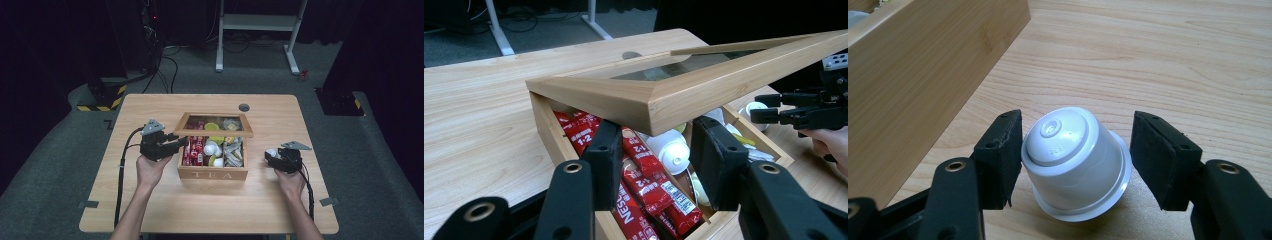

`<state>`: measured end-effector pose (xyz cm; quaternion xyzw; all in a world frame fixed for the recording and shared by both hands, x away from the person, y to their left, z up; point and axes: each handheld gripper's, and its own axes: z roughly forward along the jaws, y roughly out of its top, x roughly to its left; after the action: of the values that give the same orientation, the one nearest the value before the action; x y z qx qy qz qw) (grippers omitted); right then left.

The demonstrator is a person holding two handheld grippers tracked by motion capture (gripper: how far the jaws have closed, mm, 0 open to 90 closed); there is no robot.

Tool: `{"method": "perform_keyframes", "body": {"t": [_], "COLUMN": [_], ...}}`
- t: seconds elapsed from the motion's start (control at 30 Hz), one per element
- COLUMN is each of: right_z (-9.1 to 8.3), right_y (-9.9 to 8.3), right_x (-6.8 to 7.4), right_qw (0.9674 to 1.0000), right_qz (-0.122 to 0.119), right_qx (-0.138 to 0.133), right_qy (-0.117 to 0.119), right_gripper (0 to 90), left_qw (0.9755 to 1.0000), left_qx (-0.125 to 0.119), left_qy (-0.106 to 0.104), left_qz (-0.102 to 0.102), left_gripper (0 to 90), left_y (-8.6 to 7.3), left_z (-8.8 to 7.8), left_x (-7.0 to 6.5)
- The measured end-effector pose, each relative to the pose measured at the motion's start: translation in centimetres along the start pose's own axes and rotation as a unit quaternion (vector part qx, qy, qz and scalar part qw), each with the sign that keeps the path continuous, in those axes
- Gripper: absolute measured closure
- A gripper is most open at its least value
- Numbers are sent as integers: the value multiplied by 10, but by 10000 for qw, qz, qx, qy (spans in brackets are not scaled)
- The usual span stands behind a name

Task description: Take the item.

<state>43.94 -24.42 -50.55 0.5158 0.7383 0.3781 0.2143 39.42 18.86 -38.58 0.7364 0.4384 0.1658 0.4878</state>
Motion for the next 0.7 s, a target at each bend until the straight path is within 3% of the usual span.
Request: {"method": "perform_keyframes", "body": {"t": [0.7], "right_z": [5], "right_y": [-4], "right_x": [-4], "right_qw": [9999], "right_qz": [79], "right_qx": [94], "right_qy": [36], "right_gripper": [364], "left_qw": [10000], "left_qx": [-1], "left_qy": [-15], "left_qz": [-9], "left_gripper": [567], "left_y": [-1], "left_z": [0], "left_x": [0]}}
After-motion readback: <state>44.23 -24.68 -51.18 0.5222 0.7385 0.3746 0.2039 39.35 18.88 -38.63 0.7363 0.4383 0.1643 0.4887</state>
